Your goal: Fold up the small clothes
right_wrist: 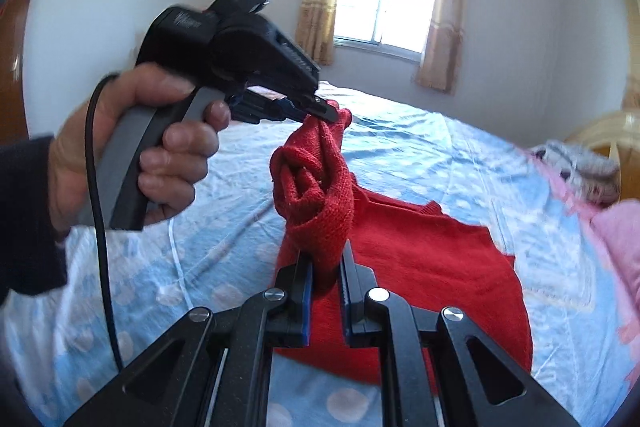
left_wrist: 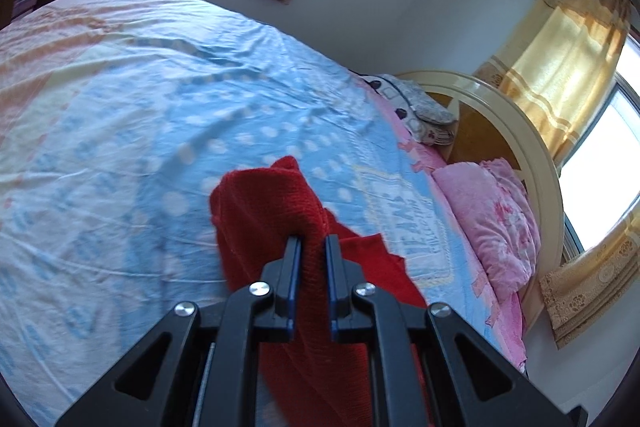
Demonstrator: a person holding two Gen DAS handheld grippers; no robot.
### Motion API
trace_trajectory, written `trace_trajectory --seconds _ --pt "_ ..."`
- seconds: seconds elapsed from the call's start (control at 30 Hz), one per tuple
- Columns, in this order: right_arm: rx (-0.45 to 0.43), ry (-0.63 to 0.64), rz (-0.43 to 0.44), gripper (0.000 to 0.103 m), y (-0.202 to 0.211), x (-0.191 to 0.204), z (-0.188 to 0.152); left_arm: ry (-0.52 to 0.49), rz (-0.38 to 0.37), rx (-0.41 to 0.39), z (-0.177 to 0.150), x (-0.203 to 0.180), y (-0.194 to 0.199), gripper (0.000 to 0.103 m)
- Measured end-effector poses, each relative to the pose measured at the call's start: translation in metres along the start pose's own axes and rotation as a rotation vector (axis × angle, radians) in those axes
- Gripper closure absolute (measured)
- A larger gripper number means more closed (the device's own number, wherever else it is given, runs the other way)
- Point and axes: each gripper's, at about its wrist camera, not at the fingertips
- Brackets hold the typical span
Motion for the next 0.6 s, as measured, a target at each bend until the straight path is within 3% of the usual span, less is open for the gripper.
trace_trajectory --seconds 0.27,0.6 --pt "0.040 -0.160 0.001 0.094 0.001 -0.059 -0.015 -0.052 -0.006 0.043 -0.001 -0.043 -0.032 0.091" --pt "0.072 -0.231 -0.029 0.094 0.020 -0.104 -0.033 -0.141 0.006 0.111 -0.015 -0.095 -0.081 0.091"
Point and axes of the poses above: each gripper's, at about its wrist camera, not at the fingertips, and y roughly against the way its jaws point, x to its left, z to its top, and after that the axes turned 1 degree about -y, right-handed
